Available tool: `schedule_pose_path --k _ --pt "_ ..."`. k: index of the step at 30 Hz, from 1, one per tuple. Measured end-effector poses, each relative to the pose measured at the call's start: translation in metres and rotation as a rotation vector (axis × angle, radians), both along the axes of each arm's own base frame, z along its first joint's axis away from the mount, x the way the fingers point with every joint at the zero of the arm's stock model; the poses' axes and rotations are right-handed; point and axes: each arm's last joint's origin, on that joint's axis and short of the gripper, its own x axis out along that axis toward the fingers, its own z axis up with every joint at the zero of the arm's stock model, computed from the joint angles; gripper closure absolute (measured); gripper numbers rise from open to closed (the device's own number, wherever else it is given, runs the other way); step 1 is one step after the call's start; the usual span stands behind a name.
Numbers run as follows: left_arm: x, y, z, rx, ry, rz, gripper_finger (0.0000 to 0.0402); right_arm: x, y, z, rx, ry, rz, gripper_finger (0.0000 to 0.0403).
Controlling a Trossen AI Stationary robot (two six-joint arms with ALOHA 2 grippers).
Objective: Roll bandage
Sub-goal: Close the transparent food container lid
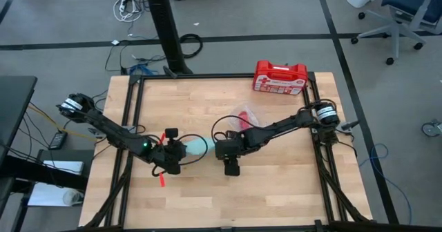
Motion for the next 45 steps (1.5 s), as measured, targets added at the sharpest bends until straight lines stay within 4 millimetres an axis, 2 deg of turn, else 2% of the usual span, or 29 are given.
schedule_pose_path --k 6,10,13,22,26,31,37,45 --pt "0.005 -0.003 0.009 0.014 -0.014 -0.020 0.0336 -0.015 0.018 0.049 -0.202 -0.187 -0.005 0.0220" --pt "0.010 -0.005 0.019 0.034 -0.023 -0.048 0.0337 -0.020 0.026 0.062 -0.370 -0.239 0.079 0.0219" --pt "0.012 -0.006 0.023 0.032 -0.035 -0.048 0.0337 -0.022 0.029 0.069 -0.413 -0.270 0.089 0.0217" --pt "0.014 -0.007 0.028 0.041 -0.052 -0.039 0.0337 -0.014 0.034 0.058 -0.357 -0.302 0.101 0.0217" --pt "0.017 -0.008 0.029 0.030 -0.082 -0.040 0.0337 -0.014 0.032 0.054 -0.400 -0.315 0.092 0.0218" --pt "0.020 -0.009 0.032 0.036 -0.123 -0.042 0.0337 -0.012 0.022 0.039 -0.420 -0.366 0.084 0.0224" --pt "0.022 -0.010 0.034 0.049 -0.149 -0.048 0.0337 -0.011 0.017 0.032 -0.426 -0.390 0.092 0.0269" --pt "0.025 -0.010 0.038 0.072 -0.198 -0.045 0.0337 -0.008 0.016 0.035 -0.407 -0.422 0.137 0.0344"
